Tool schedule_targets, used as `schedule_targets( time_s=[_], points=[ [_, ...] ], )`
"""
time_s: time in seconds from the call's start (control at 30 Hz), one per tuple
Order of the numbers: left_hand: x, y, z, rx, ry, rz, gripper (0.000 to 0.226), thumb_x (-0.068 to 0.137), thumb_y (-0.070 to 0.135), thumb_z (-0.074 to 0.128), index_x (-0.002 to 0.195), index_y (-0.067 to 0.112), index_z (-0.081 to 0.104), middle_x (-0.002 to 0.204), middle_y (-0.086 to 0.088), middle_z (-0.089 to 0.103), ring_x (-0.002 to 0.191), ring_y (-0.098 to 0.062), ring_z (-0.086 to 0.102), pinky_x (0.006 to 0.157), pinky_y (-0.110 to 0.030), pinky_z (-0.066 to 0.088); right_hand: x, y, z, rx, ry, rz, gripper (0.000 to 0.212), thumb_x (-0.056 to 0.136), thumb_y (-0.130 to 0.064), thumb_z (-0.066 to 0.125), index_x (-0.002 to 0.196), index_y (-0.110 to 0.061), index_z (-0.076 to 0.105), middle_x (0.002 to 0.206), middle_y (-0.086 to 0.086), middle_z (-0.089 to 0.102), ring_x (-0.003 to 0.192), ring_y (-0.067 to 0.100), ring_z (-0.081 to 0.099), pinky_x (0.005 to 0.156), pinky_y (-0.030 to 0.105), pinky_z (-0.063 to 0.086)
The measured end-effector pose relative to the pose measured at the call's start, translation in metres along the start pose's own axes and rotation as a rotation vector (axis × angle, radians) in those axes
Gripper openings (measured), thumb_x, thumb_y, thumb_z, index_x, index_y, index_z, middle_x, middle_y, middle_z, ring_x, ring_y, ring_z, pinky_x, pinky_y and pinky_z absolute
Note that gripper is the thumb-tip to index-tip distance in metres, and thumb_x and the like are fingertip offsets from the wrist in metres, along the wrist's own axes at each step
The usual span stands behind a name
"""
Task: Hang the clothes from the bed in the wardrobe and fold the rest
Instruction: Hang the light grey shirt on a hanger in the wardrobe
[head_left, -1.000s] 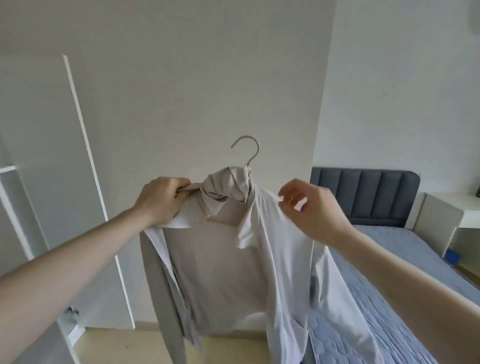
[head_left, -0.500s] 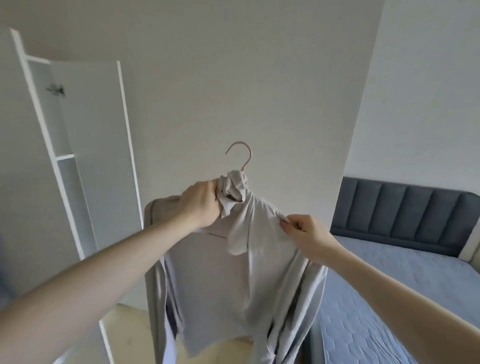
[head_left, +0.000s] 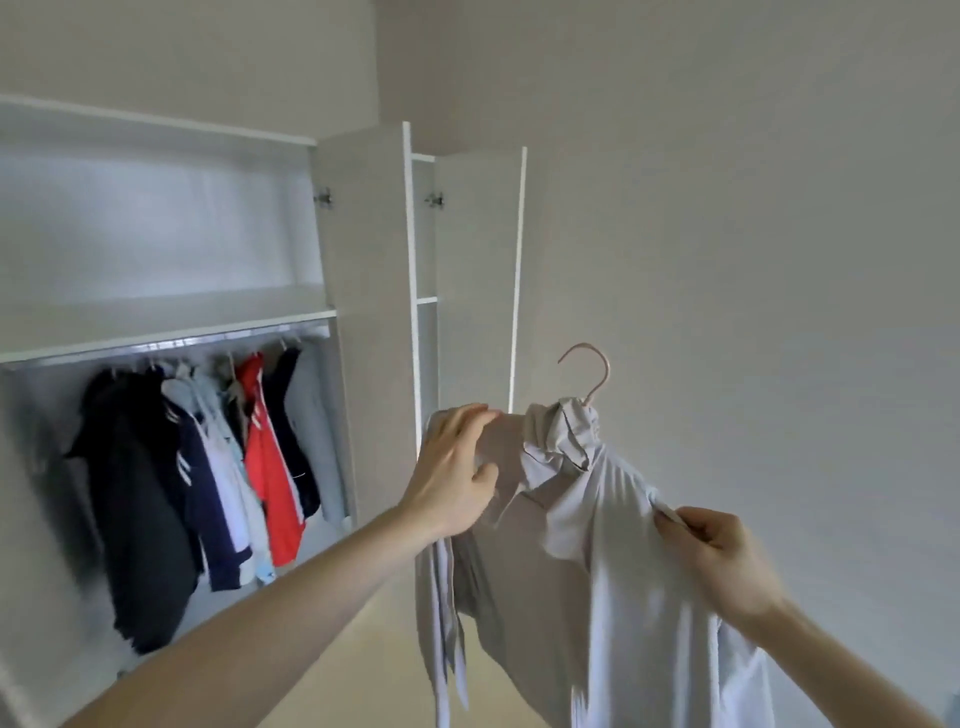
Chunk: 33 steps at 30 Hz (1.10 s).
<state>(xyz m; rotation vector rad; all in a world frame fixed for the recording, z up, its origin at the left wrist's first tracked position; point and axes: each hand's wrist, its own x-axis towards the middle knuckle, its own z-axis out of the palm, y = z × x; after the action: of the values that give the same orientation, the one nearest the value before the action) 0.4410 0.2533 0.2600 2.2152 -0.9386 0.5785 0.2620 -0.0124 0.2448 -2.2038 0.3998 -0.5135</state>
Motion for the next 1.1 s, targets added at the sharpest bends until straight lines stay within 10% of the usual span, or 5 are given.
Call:
schedule_targets(
  time_s=[0.63, 1.1],
  points=[
    [-0.052, -0.306, -0.13, -0.059, -0.125, -0.483, 0.041, 0.092, 0.016, 0.062, 0.13, 0.03, 0.058, 0.131, 0.016, 0.049, 0.115, -0.004, 0.056, 0.105, -0.031, 0.05, 0.119, -0.126, 0.289, 0.408, -0.254, 0.027, 0.047, 0.1, -0.03, 0.066, 0.065, -0.001, 0.052, 0.064, 0.004, 0.038, 0.062, 0.014, 0.033, 0.063, 0.035, 0.021],
    [-0.057, -0.473, -0.18, -0.045, 0.103, -0.748, 0.036, 0.091, 0.016, 0.067, 0.122, 0.034, 0.062, 0.129, 0.015, 0.05, 0.119, -0.006, 0.053, 0.102, -0.028, 0.049, 0.191, -0.208, 0.515, 0.429, -0.612, -0.032, 0.046, 0.102, -0.03, 0.061, 0.067, -0.002, 0.052, 0.064, 0.002, 0.043, 0.063, 0.015, 0.041, 0.067, 0.035, 0.026]
  ],
)
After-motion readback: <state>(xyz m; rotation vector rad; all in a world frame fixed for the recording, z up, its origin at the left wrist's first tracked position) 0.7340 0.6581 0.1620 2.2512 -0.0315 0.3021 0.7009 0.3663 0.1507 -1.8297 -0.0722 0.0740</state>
